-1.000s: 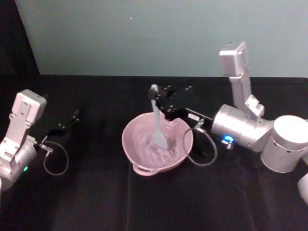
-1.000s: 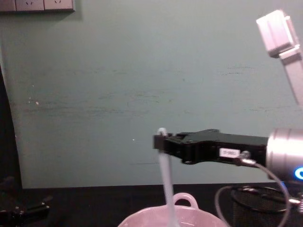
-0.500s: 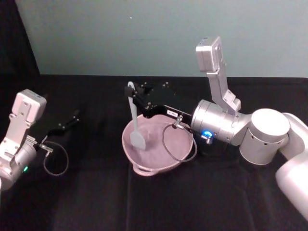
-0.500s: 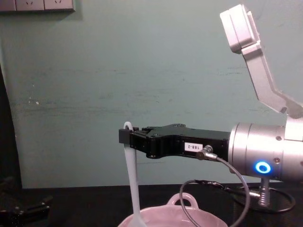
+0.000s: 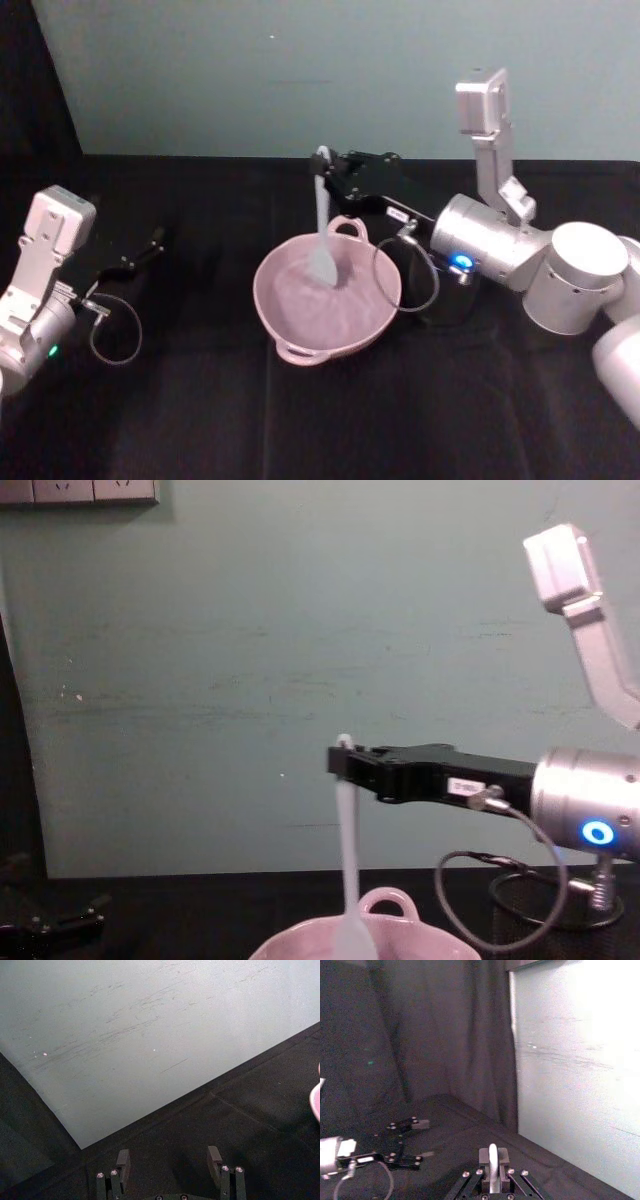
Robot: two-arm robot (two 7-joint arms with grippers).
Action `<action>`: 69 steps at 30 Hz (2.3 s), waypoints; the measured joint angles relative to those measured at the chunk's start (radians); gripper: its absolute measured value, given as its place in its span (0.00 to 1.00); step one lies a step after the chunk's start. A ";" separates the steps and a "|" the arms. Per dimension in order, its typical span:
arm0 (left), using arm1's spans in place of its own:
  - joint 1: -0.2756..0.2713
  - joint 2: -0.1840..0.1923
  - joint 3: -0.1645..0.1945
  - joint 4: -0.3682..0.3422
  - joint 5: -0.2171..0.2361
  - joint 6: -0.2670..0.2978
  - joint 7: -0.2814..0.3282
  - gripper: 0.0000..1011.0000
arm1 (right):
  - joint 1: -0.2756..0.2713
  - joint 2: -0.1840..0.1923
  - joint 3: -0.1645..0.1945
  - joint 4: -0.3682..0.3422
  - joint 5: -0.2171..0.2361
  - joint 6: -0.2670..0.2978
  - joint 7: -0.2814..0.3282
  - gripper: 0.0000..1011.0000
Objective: Use the one hand to pick up the spoon and stir the clear water in the bowl.
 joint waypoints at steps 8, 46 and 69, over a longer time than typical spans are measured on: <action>0.000 0.000 0.000 0.000 0.000 0.000 0.000 1.00 | -0.044 0.048 0.048 -0.049 0.005 0.008 -0.031 0.11; 0.000 0.000 0.000 0.000 0.000 0.000 0.000 1.00 | -0.013 -0.017 -0.057 -0.060 -0.008 0.025 0.034 0.11; 0.000 0.000 0.000 0.000 0.000 0.000 0.000 1.00 | -0.076 0.076 0.078 -0.101 -0.005 0.016 -0.058 0.11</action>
